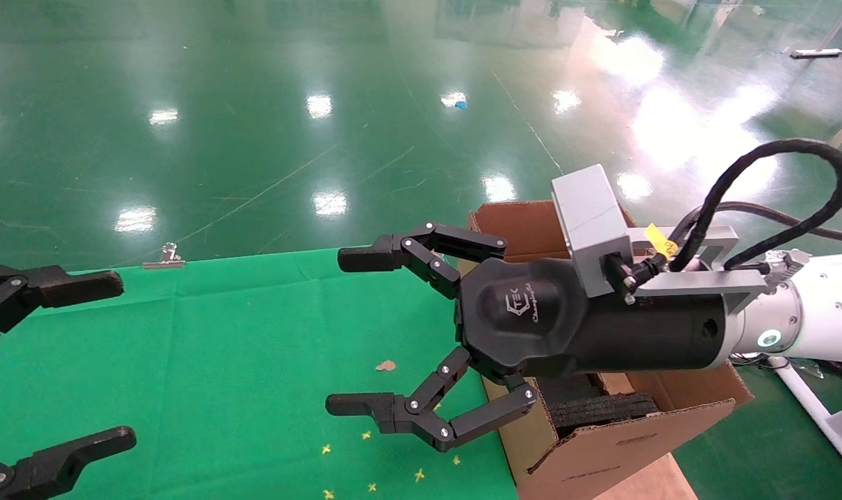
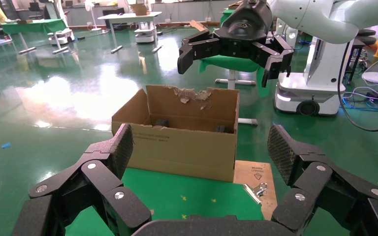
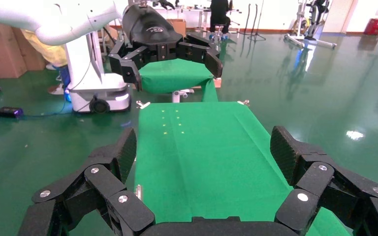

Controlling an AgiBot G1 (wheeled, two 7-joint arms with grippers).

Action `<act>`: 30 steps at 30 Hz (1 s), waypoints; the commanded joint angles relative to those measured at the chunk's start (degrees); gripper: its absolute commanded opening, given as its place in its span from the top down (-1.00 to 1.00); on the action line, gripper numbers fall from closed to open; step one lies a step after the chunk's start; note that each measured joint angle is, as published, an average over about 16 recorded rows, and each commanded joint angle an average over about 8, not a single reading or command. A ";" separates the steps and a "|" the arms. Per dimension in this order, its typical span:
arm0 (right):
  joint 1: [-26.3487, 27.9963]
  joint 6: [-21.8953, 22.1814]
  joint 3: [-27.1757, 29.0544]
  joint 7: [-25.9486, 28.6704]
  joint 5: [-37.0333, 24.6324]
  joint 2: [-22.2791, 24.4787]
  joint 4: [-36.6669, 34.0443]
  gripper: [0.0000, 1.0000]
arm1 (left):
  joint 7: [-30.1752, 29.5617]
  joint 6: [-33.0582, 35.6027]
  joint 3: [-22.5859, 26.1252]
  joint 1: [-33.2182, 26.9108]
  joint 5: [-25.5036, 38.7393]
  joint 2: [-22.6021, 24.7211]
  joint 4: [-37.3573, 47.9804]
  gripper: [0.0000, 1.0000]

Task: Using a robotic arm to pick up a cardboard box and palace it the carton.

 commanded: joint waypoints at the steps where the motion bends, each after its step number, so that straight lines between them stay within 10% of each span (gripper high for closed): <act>1: 0.03 0.01 -0.03 0.01 -0.01 -0.01 -0.03 -1.00 | 0.00 0.00 0.00 0.00 0.00 0.00 0.00 -1.00; 30: 0.14 0.06 -0.18 0.05 -0.07 -0.05 -0.15 -1.00 | 0.00 0.00 0.00 0.00 0.01 0.00 0.00 -1.00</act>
